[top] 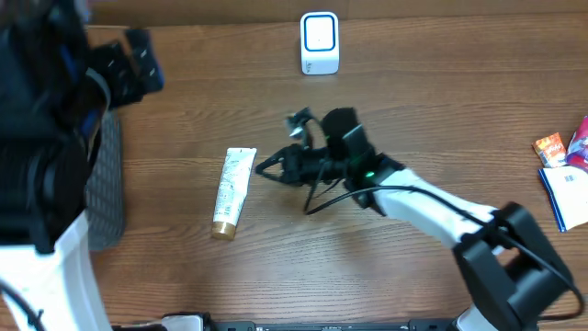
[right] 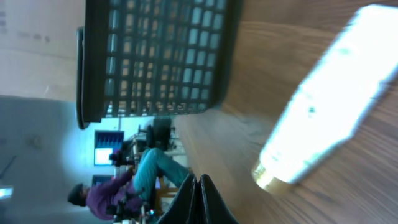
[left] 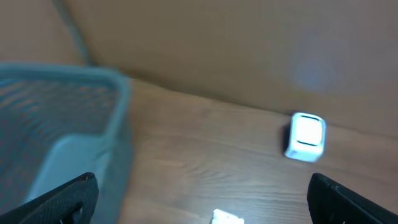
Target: Scan the item barcode
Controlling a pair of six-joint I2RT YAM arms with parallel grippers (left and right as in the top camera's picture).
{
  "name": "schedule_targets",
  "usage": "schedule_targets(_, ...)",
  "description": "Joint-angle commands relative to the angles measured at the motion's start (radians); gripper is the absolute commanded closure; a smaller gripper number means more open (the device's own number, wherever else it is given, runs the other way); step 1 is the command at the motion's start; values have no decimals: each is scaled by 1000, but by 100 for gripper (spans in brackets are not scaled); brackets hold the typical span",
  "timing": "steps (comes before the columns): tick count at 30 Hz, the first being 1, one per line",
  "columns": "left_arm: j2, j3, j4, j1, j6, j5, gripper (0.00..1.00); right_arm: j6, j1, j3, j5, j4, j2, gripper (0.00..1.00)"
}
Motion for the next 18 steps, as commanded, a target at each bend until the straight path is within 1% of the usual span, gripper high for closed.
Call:
schedule_targets(1,48,-17,-33,4,-135,-193,0,58,34,48,34,16,80,96)
schedule_targets(3,48,-17,-50,4,-174,-241,0,54,51,103,34,7,130,96)
schedule_targets(6,48,-22,-61,4,-211,-252,0,47,66,213,32,-35,212,96)
schedule_targets(12,48,-26,-77,4,-216,-257,0,-19,85,487,45,-300,365,96)
schedule_targets(15,48,-27,-86,4,-216,-273,0,-29,95,541,100,-376,399,96)
schedule_targets(18,48,-27,-86,4,-216,-274,0,-29,109,542,116,-371,430,96)
